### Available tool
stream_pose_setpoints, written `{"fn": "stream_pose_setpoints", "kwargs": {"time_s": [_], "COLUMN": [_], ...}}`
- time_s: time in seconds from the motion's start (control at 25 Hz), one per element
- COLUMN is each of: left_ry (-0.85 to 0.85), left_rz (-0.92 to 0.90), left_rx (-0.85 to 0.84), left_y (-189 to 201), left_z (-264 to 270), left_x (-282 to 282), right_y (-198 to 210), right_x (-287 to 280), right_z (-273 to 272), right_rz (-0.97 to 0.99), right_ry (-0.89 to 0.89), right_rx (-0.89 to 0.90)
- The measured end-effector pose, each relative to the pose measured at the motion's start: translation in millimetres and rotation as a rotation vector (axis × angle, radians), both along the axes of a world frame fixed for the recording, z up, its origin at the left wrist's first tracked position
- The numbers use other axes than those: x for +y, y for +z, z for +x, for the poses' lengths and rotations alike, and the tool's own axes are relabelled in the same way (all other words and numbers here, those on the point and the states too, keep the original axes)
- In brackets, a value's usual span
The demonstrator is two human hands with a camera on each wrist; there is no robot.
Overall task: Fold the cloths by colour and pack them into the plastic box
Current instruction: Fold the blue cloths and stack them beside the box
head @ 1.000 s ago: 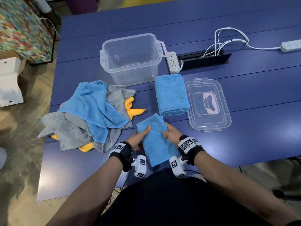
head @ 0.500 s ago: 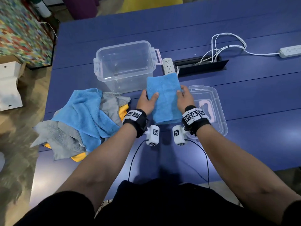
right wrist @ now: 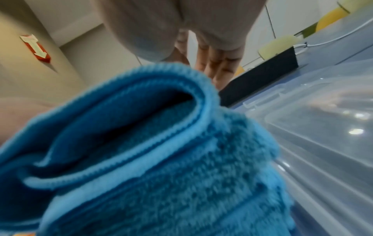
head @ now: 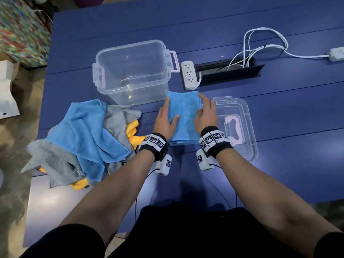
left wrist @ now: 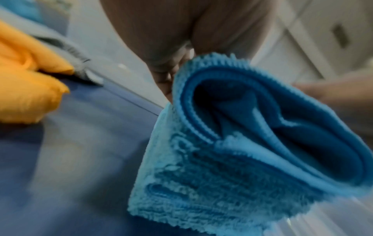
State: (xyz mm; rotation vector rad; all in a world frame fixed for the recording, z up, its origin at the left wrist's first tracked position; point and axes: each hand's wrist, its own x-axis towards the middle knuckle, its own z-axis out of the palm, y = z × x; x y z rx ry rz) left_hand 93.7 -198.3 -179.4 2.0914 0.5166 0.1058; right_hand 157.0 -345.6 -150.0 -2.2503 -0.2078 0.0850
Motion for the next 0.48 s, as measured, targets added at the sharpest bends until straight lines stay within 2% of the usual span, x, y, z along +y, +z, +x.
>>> {"fn": "stream_pose_setpoints", "kwargs": {"time_s": [0.12, 0.24, 0.28, 0.36, 0.4, 0.48], "left_ry": [-0.011, 0.022, 0.042, 0.035, -0.025, -0.227], "left_rz": [0.005, -0.022, 0.038, 0.399, 0.573, 0.715], "left_rx": [-0.040, -0.036, -0.022, -0.004, 0.009, 0.082], "left_y": [6.8, 8.8, 8.4, 4.8, 2.1, -5.0], "left_z": [6.0, 13.3, 13.3, 12.0, 12.2, 14.3], "left_x": [-3.2, -8.0, -9.0, -9.6, -8.8, -7.7], "right_y": [-7.8, -7.1, -3.8, -1.3, -3.6, -18.4], "right_x": [0.4, 2.2, 3.8, 7.9, 9.2, 6.0], "right_z": [12.2, 20.7, 20.2, 17.3, 16.5, 18.5], "right_rz": [0.185, 0.092, 0.012, -0.116, -0.170, -0.330], "right_ry": [0.044, 0.057, 0.071, 0.150, 0.209, 0.317], "right_rx": [-0.084, -0.146, -0.236, -0.380, -0.345, -0.137]}}
